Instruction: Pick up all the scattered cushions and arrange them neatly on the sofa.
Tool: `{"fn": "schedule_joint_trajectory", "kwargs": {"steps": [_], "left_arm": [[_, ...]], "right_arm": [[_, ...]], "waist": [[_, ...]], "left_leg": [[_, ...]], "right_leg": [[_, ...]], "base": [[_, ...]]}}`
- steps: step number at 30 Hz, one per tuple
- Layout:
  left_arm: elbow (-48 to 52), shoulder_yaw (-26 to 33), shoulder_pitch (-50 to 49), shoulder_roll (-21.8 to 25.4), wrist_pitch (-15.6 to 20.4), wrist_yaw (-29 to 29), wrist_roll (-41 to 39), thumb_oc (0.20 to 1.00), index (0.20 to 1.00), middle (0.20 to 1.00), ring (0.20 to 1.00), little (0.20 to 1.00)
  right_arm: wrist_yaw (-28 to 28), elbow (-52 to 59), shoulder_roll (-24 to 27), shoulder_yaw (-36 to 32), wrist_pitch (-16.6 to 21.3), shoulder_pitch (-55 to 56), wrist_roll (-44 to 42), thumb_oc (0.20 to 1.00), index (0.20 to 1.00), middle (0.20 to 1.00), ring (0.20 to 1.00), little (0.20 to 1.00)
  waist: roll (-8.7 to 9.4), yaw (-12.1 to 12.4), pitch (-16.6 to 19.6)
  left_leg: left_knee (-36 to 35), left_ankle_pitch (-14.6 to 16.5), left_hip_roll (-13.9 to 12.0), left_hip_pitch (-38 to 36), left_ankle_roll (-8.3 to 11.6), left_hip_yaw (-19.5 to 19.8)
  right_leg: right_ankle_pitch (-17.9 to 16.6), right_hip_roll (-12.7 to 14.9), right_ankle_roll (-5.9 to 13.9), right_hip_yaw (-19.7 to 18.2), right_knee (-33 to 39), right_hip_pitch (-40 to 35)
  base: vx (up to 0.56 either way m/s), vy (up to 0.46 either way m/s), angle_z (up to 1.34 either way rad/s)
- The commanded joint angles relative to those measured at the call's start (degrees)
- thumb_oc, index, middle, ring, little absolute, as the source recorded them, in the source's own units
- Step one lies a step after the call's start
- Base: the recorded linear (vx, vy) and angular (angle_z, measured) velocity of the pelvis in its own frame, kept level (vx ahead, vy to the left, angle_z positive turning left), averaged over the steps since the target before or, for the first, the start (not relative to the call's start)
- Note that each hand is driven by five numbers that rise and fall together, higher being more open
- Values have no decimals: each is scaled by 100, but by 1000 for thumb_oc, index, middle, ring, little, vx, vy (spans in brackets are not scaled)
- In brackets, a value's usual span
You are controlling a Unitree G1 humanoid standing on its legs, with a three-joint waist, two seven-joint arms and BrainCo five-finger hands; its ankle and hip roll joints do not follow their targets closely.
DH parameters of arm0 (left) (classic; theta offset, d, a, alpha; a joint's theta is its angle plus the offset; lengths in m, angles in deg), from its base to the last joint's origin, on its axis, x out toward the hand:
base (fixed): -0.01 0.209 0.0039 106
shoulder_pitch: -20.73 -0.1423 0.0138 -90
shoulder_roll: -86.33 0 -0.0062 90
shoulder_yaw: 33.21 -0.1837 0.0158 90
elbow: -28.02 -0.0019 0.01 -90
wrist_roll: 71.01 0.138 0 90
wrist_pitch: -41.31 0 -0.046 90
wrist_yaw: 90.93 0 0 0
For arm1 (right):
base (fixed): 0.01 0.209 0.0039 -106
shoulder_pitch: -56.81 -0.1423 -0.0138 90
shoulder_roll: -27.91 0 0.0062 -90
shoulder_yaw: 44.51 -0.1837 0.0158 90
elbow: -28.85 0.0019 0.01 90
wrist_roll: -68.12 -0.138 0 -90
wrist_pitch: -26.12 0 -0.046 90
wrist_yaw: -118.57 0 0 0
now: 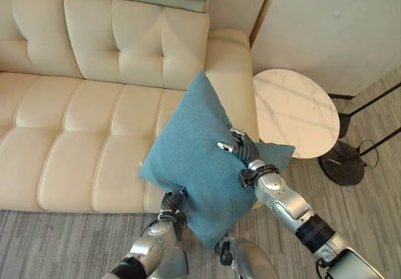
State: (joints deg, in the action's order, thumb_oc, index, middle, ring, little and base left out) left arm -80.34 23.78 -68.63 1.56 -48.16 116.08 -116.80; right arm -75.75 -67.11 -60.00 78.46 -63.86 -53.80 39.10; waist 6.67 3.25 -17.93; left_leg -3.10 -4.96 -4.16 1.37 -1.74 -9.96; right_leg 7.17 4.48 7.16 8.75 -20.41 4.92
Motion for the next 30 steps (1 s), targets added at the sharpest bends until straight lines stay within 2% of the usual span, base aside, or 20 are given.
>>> {"fn": "schedule_joint_trajectory", "kwargs": {"steps": [1, 2, 3, 4, 5, 6, 8, 9, 12, 15, 16, 19, 20, 23, 27, 28, 30], "left_arm": [[701, -341, 1054, -1103, 492, -614, 741, 200, 200, 200, 200, 200], [708, -325, 973, -1091, 475, -630, 762, 200, 200, 200, 200, 200], [798, -195, 888, -1051, 430, -621, 809, 200, 200, 200, 200, 200], [799, -195, 888, -1051, 429, -621, 809, 200, 200, 200, 200, 200], [854, -126, 798, -1042, 399, -595, 919, 200, 200, 200, 200, 200], [856, -125, 797, -1043, 398, -595, 919, 200, 200, 200, 200, 200], [912, -103, 647, -1046, 330, -645, 967, 200, 200, 200, 200, 200], [917, -78, 629, -1041, 316, -660, 981, 200, 200, 200, 200, 200], [923, -11, 444, -1010, 273, -710, 1083, 200, 200, 200, 200, 200], [933, -3, 376, -976, 212, -732, 1225, 200, 200, 200, 200, 200], [923, -12, 307, -956, 165, -742, 1322, 200, 200, 200, 200, 200], [906, -13, 266, -891, 120, -743, 1493, 200, 200, 200, 200, 200], [913, -13, 246, -880, 112, -760, 1531, 200, 200, 200, 200, 200], [943, 46, 160, -852, 84, -806, 1657, 200, 200, 200, 200, 200], [876, 93, 177, -899, 37, -842, 1796, 200, 200, 200, 200, 200], [864, 123, 157, -923, 34, -853, 1772, 200, 200, 200, 200, 200], [824, 140, 142, -938, 1, -921, 1797, 200, 200, 200, 200, 200]], "right_arm": [[618, 260, -826, 993, 70, 86, 60, 200, 200, 200, 200, 200], [640, 262, -824, 997, 58, 136, 34, 200, 200, 200, 200, 200], [599, 344, -624, 871, 123, 286, -1, 200, 200, 200, 200, 200], [599, 343, -623, 871, 123, 286, -1, 200, 200, 200, 200, 200], [541, 432, -471, 762, 144, 383, 126, 200, 200, 200, 200, 200], [541, 433, -469, 763, 144, 384, 126, 200, 200, 200, 200, 200], [582, 417, -370, 724, 61, 489, 230, 200, 200, 200, 200, 200], [568, 358, -344, 713, 27, 472, 307, 200, 200, 200, 200, 200], [586, 256, -279, 773, -81, 452, 615, 200, 200, 200, 200, 200], [659, 221, -198, 850, -169, 323, 916, 200, 200, 200, 200, 200], [636, 265, -122, 859, -199, 264, 1141, 200, 200, 200, 200, 200], [629, 310, 27, 852, -238, 148, 1238, 200, 200, 200, 200, 200], [607, 341, 71, 847, -228, 128, 1234, 200, 200, 200, 200, 200], [651, 331, 150, 857, -256, 72, 1300, 200, 200, 200, 200, 200], [614, 180, 251, 731, -334, 1, 1446, 200, 200, 200, 200, 200], [614, 117, 255, 688, -355, -8, 1481, 200, 200, 200, 200, 200], [644, 74, 289, 636, -425, -35, 1582, 200, 200, 200, 200, 200]], "waist": [[154, 174, 662], [161, 185, 708], [116, 185, 625], [114, 175, 627], [24, 146, 502], [21, 131, 502], [-94, 93, 356], [-89, 87, 334], [24, 72, 403], [78, 69, 479], [95, 55, 536], [106, 34, 528], [104, 44, 515], [84, 18, 492], [77, -83, 472], [58, -118, 513], [24, -151, 596]], "left_leg": [[-190, 133, 428, 398, 133, 66], [-190, 66, 448, 458, 167, 86], [-190, -354, 426, 703, 462, 323], [-190, -358, 427, 707, 464, 334], [-190, -561, 406, 824, 625, 464], [-190, -564, 409, 827, 626, 478], [-190, -730, 425, 903, 734, 693], [-167, -704, 430, 810, 685, 647], [401, -197, 385, 666, 492, 449], [582, -32, 399, 594, 456, 519], [619, 71, 306, 447, 449, 426], [660, 126, 165, 317, 465, 327], [691, 216, 80, 249, 518, 312], [424, 79, -215, 129, 618, -4], [-108, -397, -685, 162, 863, -854], [-190, -323, -765, 79, 888, -1113], [-190, -221, -800, 76, 918, -1285]], "right_leg": [[68, -343, -255, -187, 1576, -978], [118, -385, -308, -170, 1779, -1071], [167, -671, -550, -160, 2279, -1226], [163, -673, -552, -150, 2286, -1228], [95, -762, -599, -3, 2369, -1222], [94, -764, -600, 12, 2374, -1226], [53, -764, -635, 331, 2345, -1207], [18, -722, -648, 388, 2320, -1168], [-97, -562, -630, 601, 2453, -1149], [-150, -494, -629, 690, 2541, -1122], [-133, -456, -622, 784, 2541, -1071], [-160, -386, -629, 947, 2541, -1010], [-121, -380, -610, 970, 2541, -1037], [-115, -310, -579, 1270, 2541, -986], [-187, -169, -506, 1764, 2541, -868], [-222, -145, -462, 1898, 2541, -874], [-337, -67, -372, 2059, 2541, -853]], "base": [[-224, -266, -1], [-520, -473, -4], [-358, -310, 4], [-552, -405, 38], [-232, -144, 95], [-430, -237, 110], [-339, -138, 85], [-254, -76, 70], [-166, -44, 48], [-82, 4, 6], [-80, 18, 15], [-50, 68, 48], [0, 67, 36], [-15, 121, 55], [-30, 172, 89], [15, 238, 90], [34, 254, 75]]}}
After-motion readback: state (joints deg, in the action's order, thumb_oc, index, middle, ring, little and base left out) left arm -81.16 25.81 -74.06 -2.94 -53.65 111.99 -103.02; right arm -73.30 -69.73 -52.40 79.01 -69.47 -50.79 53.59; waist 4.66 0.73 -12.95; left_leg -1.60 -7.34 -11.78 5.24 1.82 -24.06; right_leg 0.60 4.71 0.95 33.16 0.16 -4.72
